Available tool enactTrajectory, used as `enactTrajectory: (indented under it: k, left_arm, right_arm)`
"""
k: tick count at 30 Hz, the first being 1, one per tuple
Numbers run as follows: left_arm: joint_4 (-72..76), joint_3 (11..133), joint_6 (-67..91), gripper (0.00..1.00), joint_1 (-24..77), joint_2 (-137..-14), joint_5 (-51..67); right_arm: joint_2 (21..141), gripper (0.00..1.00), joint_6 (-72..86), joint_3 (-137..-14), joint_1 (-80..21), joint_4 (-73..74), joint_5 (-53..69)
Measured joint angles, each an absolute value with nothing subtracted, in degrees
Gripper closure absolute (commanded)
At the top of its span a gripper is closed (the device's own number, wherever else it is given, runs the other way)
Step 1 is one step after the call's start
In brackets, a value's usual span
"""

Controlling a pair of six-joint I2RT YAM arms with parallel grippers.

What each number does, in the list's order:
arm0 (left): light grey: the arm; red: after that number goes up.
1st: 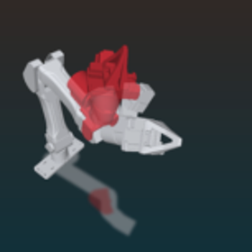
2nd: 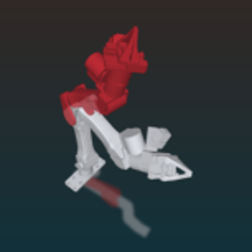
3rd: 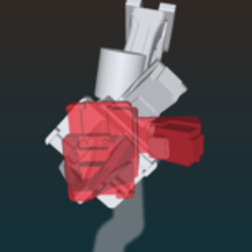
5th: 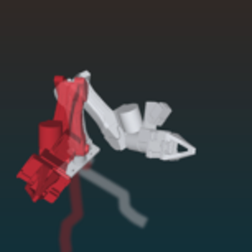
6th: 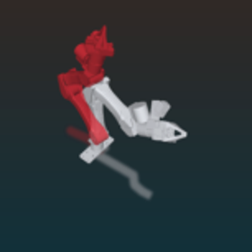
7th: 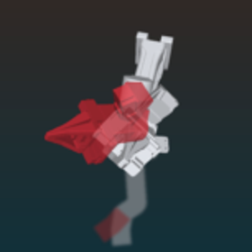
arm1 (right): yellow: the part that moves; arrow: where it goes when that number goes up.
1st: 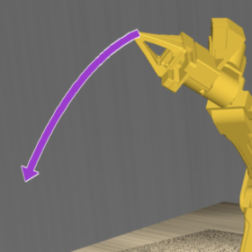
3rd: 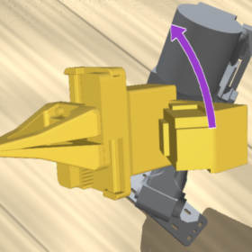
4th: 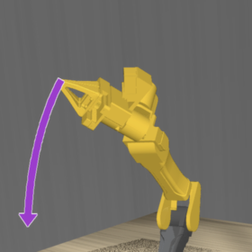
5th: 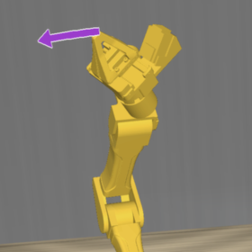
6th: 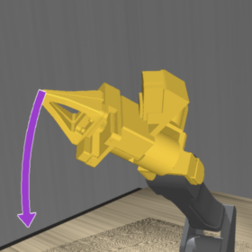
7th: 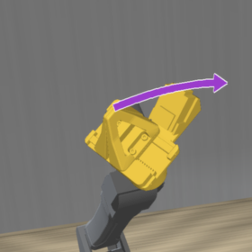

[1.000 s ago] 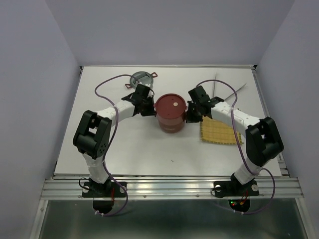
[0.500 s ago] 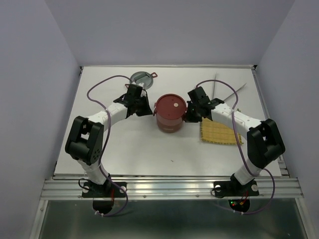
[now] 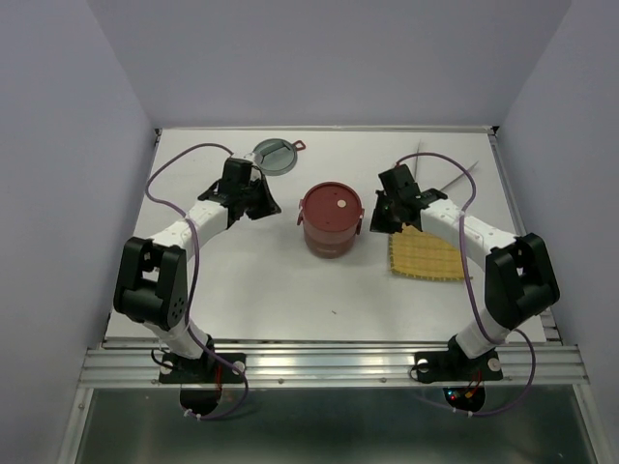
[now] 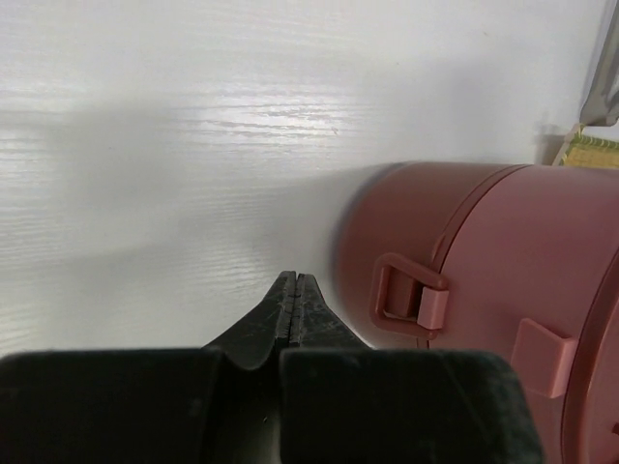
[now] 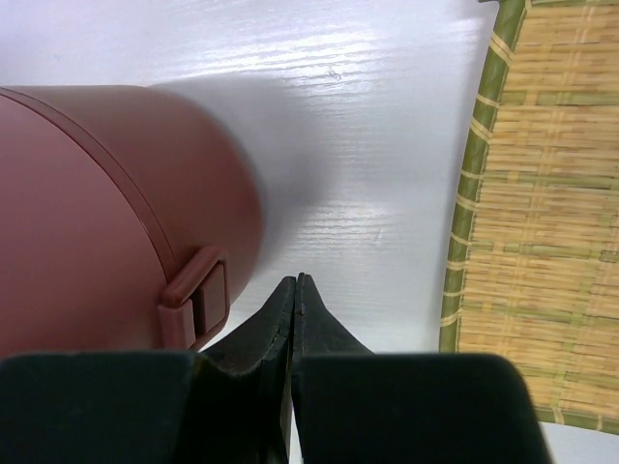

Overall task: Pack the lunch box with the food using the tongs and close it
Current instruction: Close the fastener on the packing box.

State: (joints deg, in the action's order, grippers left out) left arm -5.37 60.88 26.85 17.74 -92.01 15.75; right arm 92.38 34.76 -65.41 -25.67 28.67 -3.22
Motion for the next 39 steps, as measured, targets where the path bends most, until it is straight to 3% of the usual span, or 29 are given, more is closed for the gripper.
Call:
enactTrajectory:
  k: [15, 27, 39]
  left_arm:
    - [-0.5, 61.6, 29.9, 1.00, 21.4, -97.4, 21.4]
    - [-2.2, 62.7, 30.7, 1.00, 25.4, -102.7, 17.8]
    - [-5.3, 60.5, 30.1, 1.00, 16.6, -94.6, 17.8]
  right_arm:
    - [97.6, 0.99, 34.5, -70.0, -26.3, 28.2, 2.0]
    - [99.5, 0.99, 34.7, -71.7, -27.4, 29.5, 1.5]
    - [99.5, 0.99, 35.5, -71.1, -28.3, 28.3, 1.3]
